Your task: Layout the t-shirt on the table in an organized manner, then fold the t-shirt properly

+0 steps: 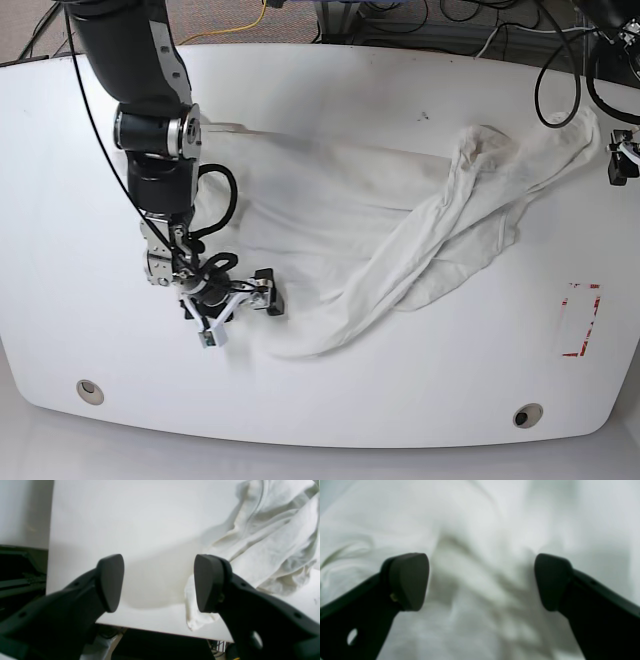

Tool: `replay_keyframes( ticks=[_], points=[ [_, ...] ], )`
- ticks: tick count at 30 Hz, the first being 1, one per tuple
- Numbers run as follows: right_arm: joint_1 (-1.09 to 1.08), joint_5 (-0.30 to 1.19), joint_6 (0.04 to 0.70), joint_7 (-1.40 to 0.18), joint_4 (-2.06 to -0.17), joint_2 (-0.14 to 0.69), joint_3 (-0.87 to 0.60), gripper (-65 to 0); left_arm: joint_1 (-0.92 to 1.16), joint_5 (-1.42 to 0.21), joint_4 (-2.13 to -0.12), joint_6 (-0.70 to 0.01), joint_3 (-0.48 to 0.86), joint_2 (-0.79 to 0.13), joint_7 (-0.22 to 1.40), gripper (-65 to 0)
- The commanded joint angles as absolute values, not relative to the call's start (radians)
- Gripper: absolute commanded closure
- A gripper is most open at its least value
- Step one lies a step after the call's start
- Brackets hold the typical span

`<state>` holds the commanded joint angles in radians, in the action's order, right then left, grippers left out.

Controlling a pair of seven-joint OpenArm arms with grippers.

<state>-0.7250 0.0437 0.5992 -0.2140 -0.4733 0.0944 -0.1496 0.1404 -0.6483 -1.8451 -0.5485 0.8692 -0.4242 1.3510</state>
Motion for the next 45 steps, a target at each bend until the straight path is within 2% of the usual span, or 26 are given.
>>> replay_keyframes(
  ticks=[8, 17, 21, 23, 25, 27, 33, 45],
  points=[
    [-0.759, 0.042, 0.59, -0.213, -0.472, 0.042, -0.148, -65.0, 0.142, -0.648, -1.845, -0.549, 0.872, -0.412, 1.351, -41.5],
    [-0.774, 0.042, 0.59, -0.211, -0.472, 0.036, -0.148, -64.7, 0.16, -0.648, -1.845, -0.549, 0.872, -0.412, 1.351, -41.5],
    [-0.783, 0.042, 0.587, -0.209, -0.472, 0.036, -0.148, -34.2, 0.16, -0.648, -1.845, -0.549, 0.874, -0.41, 1.351, -41.5],
    [-0.783, 0.042, 0.576, -0.209, -0.472, 0.038, -0.15, -22.0, 0.162, -0.648, -1.845, -0.549, 0.874, -0.41, 1.351, -41.5],
    [-0.782, 0.042, 0.538, -0.209, -0.472, 0.039, -0.15, -19.3, 0.162, -0.648, -1.845, -0.549, 0.874, -0.41, 1.351, -41.5],
    [-0.782, 0.042, 0.507, -0.205, -0.472, 0.039, -0.15, -23.5, 0.162, -0.648, -1.845, -0.549, 0.874, -0.41, 1.351, -41.5],
    [-0.769, 0.042, 0.39, -0.166, -0.472, 0.058, -0.15, -64.4, 0.162, -0.648, -1.845, -0.549, 0.874, -0.41, 1.351, -41.5],
    [-0.725, 0.044, 0.384, -0.16, -0.472, 0.09, -0.15, -65.0, 0.162, -0.648, -1.845, -0.549, 0.874, -0.41, 1.351, -41.5]
  ],
)
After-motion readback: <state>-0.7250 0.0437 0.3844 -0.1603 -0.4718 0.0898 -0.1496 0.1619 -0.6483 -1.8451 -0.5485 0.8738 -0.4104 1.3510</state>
